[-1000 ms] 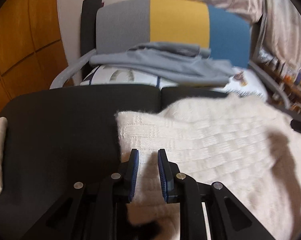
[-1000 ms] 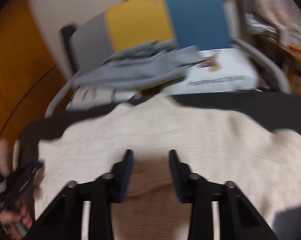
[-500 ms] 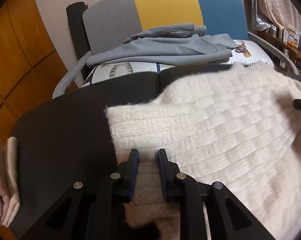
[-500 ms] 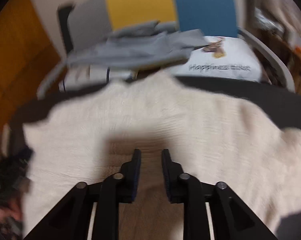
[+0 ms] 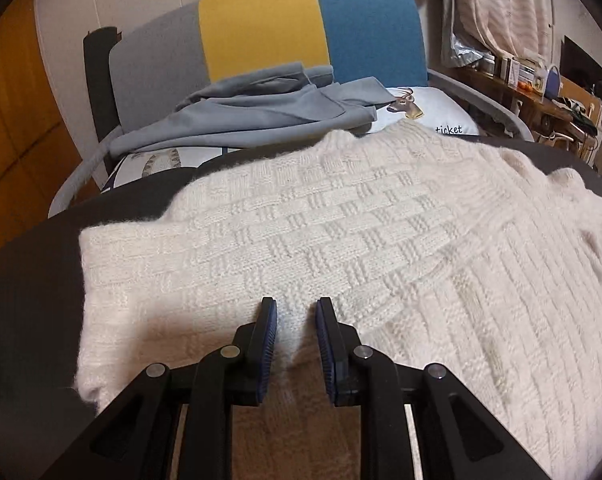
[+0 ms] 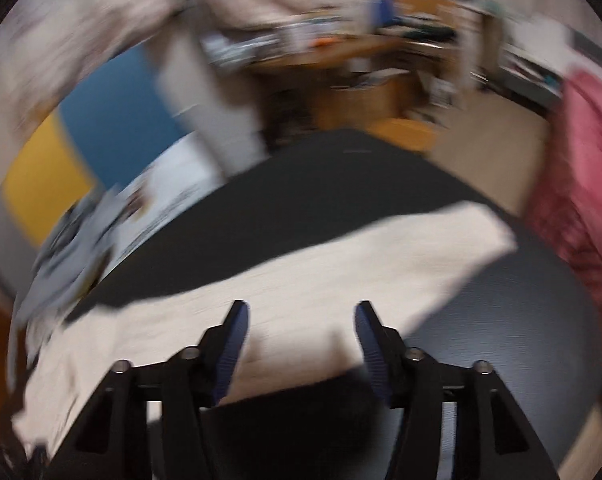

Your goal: Fold clothes

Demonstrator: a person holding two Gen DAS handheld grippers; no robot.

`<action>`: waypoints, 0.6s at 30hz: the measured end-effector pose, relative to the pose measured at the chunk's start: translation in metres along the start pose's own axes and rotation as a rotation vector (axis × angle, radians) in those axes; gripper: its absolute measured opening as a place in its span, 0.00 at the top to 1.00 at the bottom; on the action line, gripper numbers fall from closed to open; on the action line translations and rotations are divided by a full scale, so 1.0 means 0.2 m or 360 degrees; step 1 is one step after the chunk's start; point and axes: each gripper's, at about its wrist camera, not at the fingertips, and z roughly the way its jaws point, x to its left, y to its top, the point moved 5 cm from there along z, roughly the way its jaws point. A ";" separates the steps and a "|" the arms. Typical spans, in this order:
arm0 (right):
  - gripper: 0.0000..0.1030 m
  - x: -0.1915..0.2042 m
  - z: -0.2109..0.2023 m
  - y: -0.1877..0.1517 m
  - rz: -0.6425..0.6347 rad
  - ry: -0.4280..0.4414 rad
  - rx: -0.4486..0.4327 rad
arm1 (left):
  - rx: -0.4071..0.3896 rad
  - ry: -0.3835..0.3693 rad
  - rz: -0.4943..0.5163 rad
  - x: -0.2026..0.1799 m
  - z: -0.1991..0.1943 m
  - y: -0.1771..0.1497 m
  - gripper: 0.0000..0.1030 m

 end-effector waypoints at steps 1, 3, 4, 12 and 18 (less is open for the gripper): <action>0.37 -0.13 0.00 0.05 0.0080 -0.0050 -0.0016 | 0.0000 -0.0019 -0.0015 0.01 0.00 0.00 0.80; 0.36 -0.32 0.04 0.08 0.0278 -0.0063 -0.0040 | -0.0005 -0.0053 -0.0050 0.03 0.01 0.00 0.80; 0.36 -0.42 0.05 0.09 0.0377 -0.0069 -0.0052 | -0.0006 -0.0066 -0.0062 0.04 0.01 0.00 0.80; 0.36 -0.57 0.24 0.17 0.0588 0.0083 -0.0101 | -0.0013 -0.0016 -0.0023 0.01 0.01 -0.01 0.79; 0.92 -0.41 0.28 0.23 0.0453 0.0106 -0.0072 | -0.0016 -0.0017 -0.0027 0.01 0.02 -0.01 0.79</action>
